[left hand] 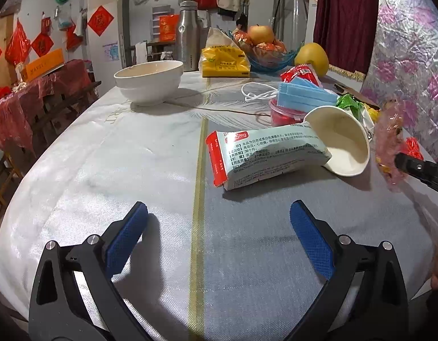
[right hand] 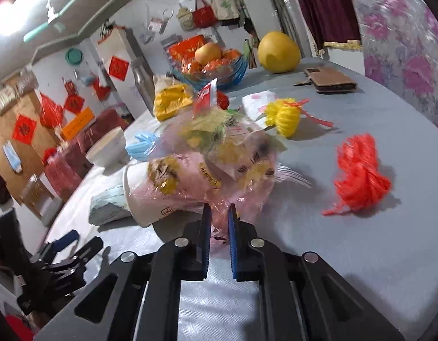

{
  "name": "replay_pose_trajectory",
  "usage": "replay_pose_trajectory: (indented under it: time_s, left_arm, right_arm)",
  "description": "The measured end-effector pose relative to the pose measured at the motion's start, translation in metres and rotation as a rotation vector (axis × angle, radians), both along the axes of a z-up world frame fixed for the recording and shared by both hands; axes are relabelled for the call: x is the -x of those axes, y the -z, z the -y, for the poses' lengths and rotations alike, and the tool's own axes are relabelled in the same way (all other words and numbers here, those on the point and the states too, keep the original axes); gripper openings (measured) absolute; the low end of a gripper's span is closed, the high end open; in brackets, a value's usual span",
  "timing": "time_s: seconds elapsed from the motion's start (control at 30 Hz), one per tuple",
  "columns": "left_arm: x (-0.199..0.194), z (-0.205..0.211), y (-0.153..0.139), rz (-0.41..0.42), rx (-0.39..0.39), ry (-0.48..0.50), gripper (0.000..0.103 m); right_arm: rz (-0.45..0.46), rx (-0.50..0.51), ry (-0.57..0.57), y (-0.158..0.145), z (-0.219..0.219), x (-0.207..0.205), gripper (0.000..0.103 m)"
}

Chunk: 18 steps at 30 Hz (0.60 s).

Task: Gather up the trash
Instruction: 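Grasp the pink candy bag with the right gripper while the left gripper grasps the mask packet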

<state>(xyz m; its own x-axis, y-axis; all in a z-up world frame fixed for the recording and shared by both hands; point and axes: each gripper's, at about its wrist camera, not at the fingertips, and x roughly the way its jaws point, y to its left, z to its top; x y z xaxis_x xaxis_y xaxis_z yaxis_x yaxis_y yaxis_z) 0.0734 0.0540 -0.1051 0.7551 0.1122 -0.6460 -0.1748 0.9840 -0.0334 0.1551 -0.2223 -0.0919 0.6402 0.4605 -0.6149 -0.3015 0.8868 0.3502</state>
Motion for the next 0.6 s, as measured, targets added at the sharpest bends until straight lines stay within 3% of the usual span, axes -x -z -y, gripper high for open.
replay_pose_trajectory:
  time_s: [0.13,0.27,0.47,0.6]
  left_arm:
    - [-0.004,0.001,-0.002,-0.026,0.009,0.034,0.096]
    - [-0.012,-0.009,-0.014,-0.017,0.119,0.074,0.096]
    - [-0.044,-0.013,-0.030,-0.040,0.220,0.097,0.096]
    - [-0.060,0.008,-0.041,-0.027,0.179,0.140,0.096]
  right_arm:
    - [0.002,-0.030,0.007,0.002,0.015,0.010,0.012]
    - [-0.006,-0.053,0.004,0.005,0.024,0.015,0.013]
    - [-0.014,-0.067,-0.007,0.005,0.026,0.017,0.016]
    - [-0.015,-0.067,-0.008,0.006,0.027,0.018,0.016]
